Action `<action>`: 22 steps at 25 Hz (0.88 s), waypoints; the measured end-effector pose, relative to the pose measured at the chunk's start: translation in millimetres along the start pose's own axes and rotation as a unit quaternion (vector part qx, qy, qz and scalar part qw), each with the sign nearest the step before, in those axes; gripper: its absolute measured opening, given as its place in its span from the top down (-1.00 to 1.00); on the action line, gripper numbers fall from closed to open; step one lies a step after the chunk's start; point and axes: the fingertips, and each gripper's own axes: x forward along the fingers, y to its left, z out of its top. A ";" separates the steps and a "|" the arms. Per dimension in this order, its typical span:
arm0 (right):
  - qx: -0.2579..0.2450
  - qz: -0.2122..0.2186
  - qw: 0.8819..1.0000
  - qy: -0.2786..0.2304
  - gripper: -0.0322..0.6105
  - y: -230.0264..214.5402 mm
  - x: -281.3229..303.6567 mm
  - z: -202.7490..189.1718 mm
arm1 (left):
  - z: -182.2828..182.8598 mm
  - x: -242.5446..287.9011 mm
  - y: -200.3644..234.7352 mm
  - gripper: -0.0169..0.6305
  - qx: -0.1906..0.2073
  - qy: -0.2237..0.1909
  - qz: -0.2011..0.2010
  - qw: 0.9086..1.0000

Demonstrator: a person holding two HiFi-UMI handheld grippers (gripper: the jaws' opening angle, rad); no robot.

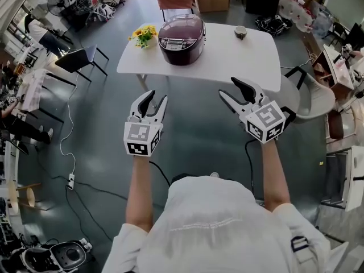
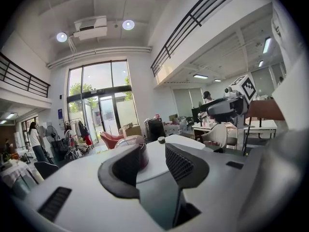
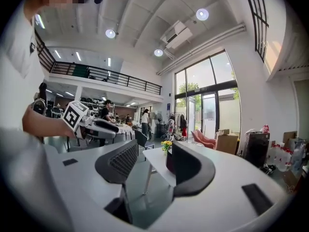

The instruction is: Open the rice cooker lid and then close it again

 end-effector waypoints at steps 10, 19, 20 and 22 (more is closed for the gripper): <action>0.022 -0.001 1.000 0.000 0.21 -27.5 -12.5 -21.8 | -10.1 12.8 -20.2 0.41 0.002 0.032 -0.001 0.999; 0.031 -0.040 0.998 0.028 0.10 -61.7 28.6 -36.9 | -29.5 70.0 -2.7 0.53 -0.014 0.006 -0.072 0.997; 0.030 -0.043 0.998 0.028 0.08 -66.3 39.0 -37.4 | -33.8 80.2 7.3 0.53 -0.017 0.006 -0.075 0.997; 0.029 -0.045 0.998 0.027 0.08 -77.0 64.0 -36.8 | -39.5 103.8 32.0 0.53 -0.020 0.004 -0.079 0.997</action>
